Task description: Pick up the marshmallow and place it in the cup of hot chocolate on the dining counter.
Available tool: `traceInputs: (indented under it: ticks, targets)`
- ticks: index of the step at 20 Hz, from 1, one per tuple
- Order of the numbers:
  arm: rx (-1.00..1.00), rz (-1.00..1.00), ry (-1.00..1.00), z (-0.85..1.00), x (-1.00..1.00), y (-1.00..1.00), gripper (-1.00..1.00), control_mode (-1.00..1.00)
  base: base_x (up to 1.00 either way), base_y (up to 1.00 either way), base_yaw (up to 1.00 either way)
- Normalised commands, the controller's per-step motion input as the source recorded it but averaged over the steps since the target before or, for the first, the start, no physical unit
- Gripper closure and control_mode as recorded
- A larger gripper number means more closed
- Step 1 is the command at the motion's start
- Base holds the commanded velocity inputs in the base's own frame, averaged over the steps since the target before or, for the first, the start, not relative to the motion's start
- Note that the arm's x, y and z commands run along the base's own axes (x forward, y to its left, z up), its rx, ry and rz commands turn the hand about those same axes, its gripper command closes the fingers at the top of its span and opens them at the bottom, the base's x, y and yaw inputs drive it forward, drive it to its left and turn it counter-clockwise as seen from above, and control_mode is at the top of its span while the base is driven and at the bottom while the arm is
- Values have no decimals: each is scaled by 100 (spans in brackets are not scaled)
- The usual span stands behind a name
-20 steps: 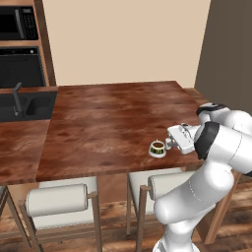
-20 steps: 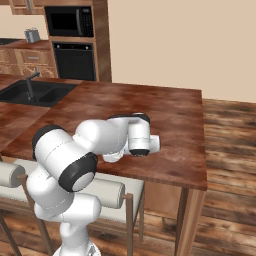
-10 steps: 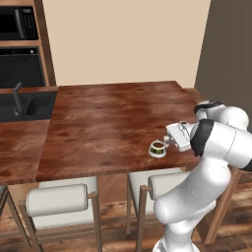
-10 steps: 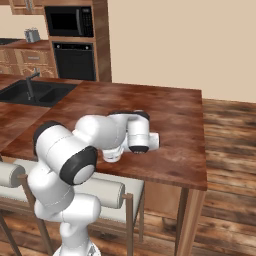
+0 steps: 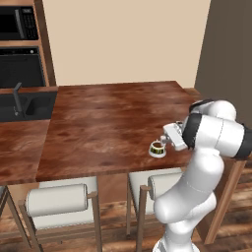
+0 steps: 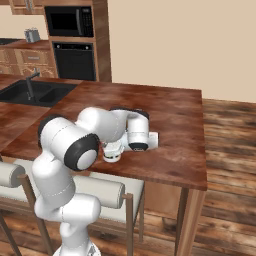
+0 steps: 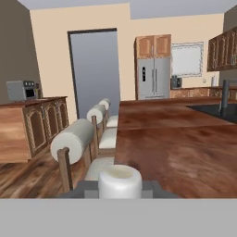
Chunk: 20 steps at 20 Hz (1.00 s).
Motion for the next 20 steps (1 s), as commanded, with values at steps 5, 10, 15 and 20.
traceInputs:
  ticks: [5,10,15,20]
  targets:
    - [0,0,0,-20,18,0,100,-100,0,0,0]
    - [0,0,0,-3,21,-1,100,-100,0,0,0]
    - [0,0,0,-11,13,-4,100,-100,0,0,0]
    - [-1,0,0,-27,14,-1,100,-100,0,0,0]
